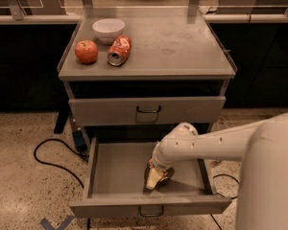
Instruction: Pick orange can from middle drawer and place on counter
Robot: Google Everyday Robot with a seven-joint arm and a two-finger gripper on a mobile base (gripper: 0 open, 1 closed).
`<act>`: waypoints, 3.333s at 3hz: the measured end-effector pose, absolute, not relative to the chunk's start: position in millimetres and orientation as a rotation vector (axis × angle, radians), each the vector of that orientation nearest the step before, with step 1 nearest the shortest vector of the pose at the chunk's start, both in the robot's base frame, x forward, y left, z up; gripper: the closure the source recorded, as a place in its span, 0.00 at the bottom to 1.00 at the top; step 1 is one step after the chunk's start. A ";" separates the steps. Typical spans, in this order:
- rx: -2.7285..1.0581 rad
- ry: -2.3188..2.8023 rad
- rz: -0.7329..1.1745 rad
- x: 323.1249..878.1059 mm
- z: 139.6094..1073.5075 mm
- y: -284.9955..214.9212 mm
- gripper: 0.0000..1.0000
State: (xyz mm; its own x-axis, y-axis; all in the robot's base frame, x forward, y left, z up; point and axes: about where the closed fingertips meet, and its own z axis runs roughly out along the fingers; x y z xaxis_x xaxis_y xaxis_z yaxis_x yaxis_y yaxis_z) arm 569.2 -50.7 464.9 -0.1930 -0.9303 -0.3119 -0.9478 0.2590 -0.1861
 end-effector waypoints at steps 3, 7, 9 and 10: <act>-1.720 2.296 0.183 552.3 396.2 -58.6 0.00; -1.625 2.350 0.244 565.0 348.2 -76.1 0.00; -1.625 2.350 0.244 565.0 348.2 -76.1 0.42; -1.625 2.350 0.244 565.0 348.2 -76.1 0.65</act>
Offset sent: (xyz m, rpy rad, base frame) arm -0.0167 0.0015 -0.0443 0.0073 0.0750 -0.0057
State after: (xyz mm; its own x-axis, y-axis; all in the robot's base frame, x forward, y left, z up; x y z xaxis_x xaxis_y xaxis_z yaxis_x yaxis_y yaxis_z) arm 565.0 -76.1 348.2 -0.3323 -0.8884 -0.3167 -0.9345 0.3555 -0.0166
